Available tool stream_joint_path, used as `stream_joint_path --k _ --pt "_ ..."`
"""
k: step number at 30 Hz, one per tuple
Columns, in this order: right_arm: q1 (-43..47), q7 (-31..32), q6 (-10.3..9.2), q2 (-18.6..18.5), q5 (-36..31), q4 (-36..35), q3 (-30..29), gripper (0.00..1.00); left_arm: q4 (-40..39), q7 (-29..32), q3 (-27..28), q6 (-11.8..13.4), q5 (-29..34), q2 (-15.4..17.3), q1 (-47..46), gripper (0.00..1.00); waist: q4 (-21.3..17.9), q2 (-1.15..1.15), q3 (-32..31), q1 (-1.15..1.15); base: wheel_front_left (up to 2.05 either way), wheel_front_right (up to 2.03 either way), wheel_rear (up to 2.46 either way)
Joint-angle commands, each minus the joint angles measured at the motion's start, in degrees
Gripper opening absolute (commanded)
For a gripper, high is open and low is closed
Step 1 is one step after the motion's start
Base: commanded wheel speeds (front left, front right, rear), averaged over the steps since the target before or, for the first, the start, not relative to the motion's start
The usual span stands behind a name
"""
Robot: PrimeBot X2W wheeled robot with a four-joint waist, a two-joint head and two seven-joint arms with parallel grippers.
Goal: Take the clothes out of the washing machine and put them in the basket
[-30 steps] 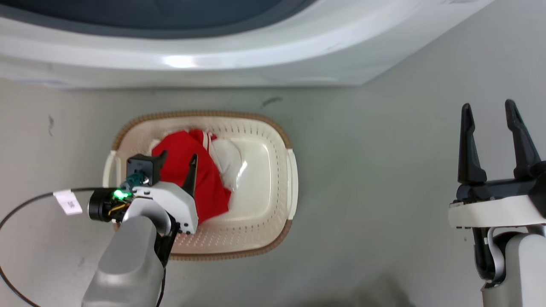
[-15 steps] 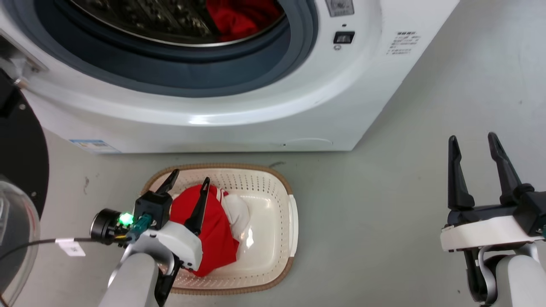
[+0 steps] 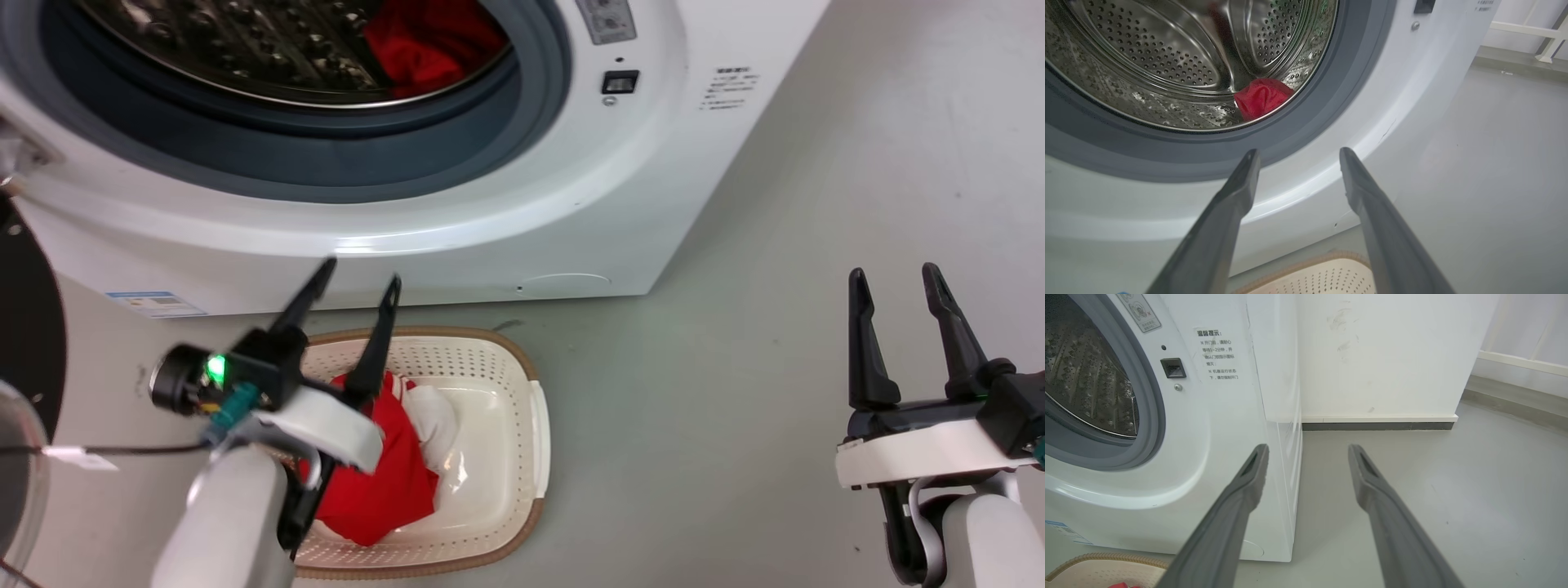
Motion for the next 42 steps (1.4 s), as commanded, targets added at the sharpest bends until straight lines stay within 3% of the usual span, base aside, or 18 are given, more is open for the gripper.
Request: stream_joint_path --k 1,8,25,35,42 --pt "-0.3 -0.1 -0.04 0.0 0.5 0.1 0.2 1.00 -0.6 -0.2 0.1 0.1 -1.1 0.2 -1.5 1.00 -1.0 0.00 0.7 0.01 0.00 0.00 0.00" --pt "-1.5 -0.1 -0.04 0.0 2.6 -0.5 1.1 1.00 1.6 1.7 -0.6 0.1 -5.2 4.7 -11.6 1.00 -5.2 0.00 5.3 0.01 0.00 0.00 0.00" --pt "-6.3 -0.1 -0.04 0.1 9.9 -2.0 6.3 1.00 20.5 31.9 -7.6 0.1 -12.0 17.7 -56.8 1.00 -16.9 0.00 22.0 0.01 0.00 0.00 0.00" --pt "-5.8 -0.1 -0.04 0.1 14.1 -2.9 11.0 1.00 33.6 52.8 -9.2 0.3 -12.2 20.0 -74.1 1.00 -22.3 0.00 27.6 0.01 0.00 0.00 0.00" --pt "-6.0 -0.1 -0.04 0.0 16.0 -3.6 11.7 1.00 37.2 58.2 -10.7 1.0 -11.3 20.0 -78.3 1.00 -23.2 0.00 30.3 0.01 0.00 0.00 0.00"
